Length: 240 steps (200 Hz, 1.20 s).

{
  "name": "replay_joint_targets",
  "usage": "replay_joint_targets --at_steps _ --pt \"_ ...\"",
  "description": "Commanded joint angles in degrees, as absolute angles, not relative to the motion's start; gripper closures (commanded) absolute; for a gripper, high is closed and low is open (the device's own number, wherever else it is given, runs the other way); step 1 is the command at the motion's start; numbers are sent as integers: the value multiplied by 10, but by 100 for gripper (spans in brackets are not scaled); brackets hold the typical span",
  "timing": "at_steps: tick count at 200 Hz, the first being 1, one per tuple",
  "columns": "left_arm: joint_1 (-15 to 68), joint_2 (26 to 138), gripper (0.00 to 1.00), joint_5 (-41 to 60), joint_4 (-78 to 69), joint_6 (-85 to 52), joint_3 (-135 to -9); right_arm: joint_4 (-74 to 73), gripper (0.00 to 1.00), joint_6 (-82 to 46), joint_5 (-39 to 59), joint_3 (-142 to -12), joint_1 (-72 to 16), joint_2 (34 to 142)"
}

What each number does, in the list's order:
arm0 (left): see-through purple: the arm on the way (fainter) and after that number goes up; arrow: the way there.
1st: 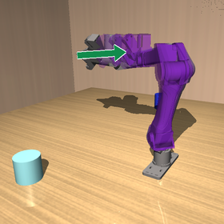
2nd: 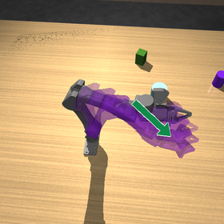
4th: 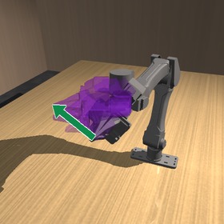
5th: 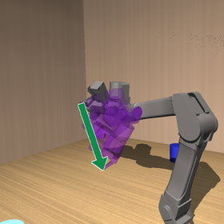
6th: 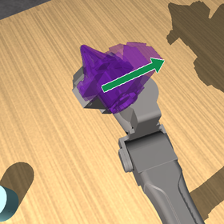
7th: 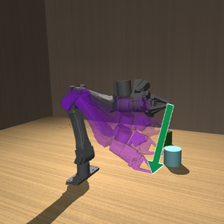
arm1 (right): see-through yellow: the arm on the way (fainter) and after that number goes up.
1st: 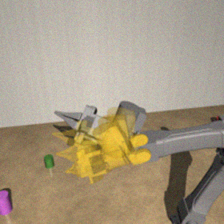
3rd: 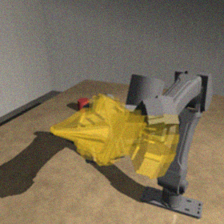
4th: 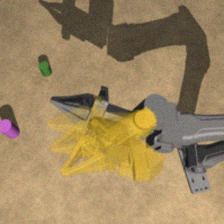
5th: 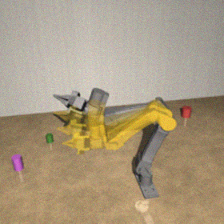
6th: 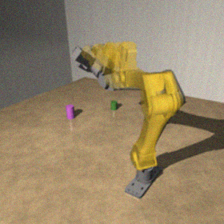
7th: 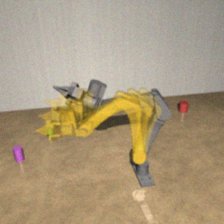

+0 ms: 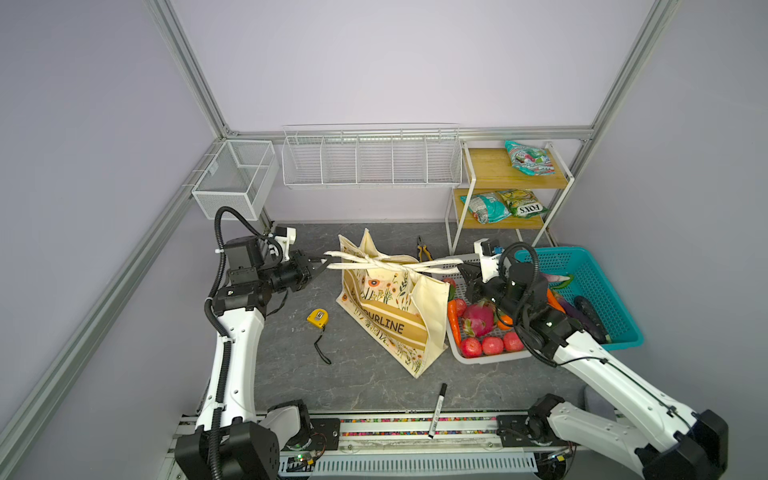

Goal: Place the food into the grocery bag and tie it

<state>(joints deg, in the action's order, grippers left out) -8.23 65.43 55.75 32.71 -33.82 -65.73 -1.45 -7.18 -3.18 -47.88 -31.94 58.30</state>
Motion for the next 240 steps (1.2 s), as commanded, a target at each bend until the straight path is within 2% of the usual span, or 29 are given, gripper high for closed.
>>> replay_joint_targets --at_steps 1,31,72,140,154,164,198,226,240 --pt "-129 646 100 369 274 -336 -694 10 93 -79 -251 -464 -254 549" --pt "-184 649 100 314 243 -379 -663 19 93 -73 -318 -453 -247 539" --pt "-214 668 100 237 230 -403 -660 30 93 -82 -381 -428 -226 541" --pt "-244 700 100 214 218 -408 -667 37 93 -86 -380 -401 -174 527" --pt "-239 701 100 252 189 -412 -662 28 93 -79 -342 -400 -173 520" --pt "-223 704 100 284 182 -407 -668 11 93 -75 -280 -399 -173 519" --pt "-88 704 100 359 197 -365 -695 -51 93 -28 -6 -411 -194 541" --pt "-22 686 100 378 222 -350 -682 -26 93 48 80 -433 -244 549" --pt "-18 672 100 388 227 -351 -670 -8 88 66 109 -441 -252 554"
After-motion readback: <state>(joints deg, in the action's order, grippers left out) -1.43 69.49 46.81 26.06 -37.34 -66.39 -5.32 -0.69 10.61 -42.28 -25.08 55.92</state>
